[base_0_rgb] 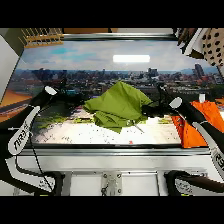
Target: Fold the clothes and pants, and hang the long-sleeved shirts on hangers.
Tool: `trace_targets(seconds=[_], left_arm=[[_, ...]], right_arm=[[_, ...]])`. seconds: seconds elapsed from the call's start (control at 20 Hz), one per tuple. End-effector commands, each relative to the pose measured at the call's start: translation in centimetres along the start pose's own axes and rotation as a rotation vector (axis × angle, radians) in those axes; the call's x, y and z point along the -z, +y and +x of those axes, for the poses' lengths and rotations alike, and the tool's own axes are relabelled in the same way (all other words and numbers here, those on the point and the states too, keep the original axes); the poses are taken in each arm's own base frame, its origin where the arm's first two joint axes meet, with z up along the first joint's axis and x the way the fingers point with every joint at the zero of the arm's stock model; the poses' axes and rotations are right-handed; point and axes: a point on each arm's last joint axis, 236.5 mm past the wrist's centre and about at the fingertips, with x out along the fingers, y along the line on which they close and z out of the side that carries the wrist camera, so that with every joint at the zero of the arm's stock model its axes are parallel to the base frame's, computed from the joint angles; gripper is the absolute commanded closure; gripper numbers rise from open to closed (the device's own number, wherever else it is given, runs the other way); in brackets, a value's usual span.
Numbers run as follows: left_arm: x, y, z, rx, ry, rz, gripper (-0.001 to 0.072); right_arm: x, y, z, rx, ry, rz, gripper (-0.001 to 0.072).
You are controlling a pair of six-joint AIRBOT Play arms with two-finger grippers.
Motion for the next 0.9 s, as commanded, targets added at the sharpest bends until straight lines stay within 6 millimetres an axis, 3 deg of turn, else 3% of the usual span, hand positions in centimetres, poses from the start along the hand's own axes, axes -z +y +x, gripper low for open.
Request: trace_targets(seconds=[0.0, 0.05, 0.15, 0.25, 0.35, 0.45, 0.6, 0.7, 0.85], left_arm=[[-1.9, -0.6, -2.4, 0.008, -0.076, 0.01, 0.0702], [-3.6, -1.4, -4.7, 0.021, -0.135, 0.026, 0.0702], [-7.4, -4.4, -11.4, 0.059, -0.282, 0.088, 0.0702], [-10.2, -9.4, -20.6, 0.103, -0.462, 0.198, 0.0702], [-10.3, -15.2, -30.5, 0.144, -0.658, 0.327, 0.0702], [-7.7, -20.5, -39.1, 0.182, -0.83, 0.447, 0.0701], [-1.3, -25.9, -48.6, 0.225, -1.012, 0.594, 0.0701], [3.2, -28.2, -53.0, 0.246, -1.112, 0.665, 0.0701], [8.6, -30.2, -57.8, 0.278, -1.246, 0.733, 0.0702]], right_arm=[[-1.7, 1.2, -2.5, 0.003, -0.063, -0.088, 0.0678], [-2.8, 1.9, -4.3, 0.007, -0.096, -0.127, 0.0679], [-5.1, 4.6, -9.3, -0.012, -0.179, -0.205, 0.0679], [-7.2, 8.2, -16.0, -0.048, -0.295, -0.28, 0.0679], [-8.3, 12.0, -23.4, -0.079, -0.44, -0.365, 0.0679], [-8.0, 15.3, -30.2, -0.113, -0.594, -0.425, 0.0679], [-5.2, 18.0, -37.6, -0.16, -0.757, -0.45, 0.0679], [-2.8, 19.0, -41.0, -0.184, -0.832, -0.466, 0.0679], [0.2, 20.1, -44.6, -0.223, -0.918, -0.473, 0.0679]])
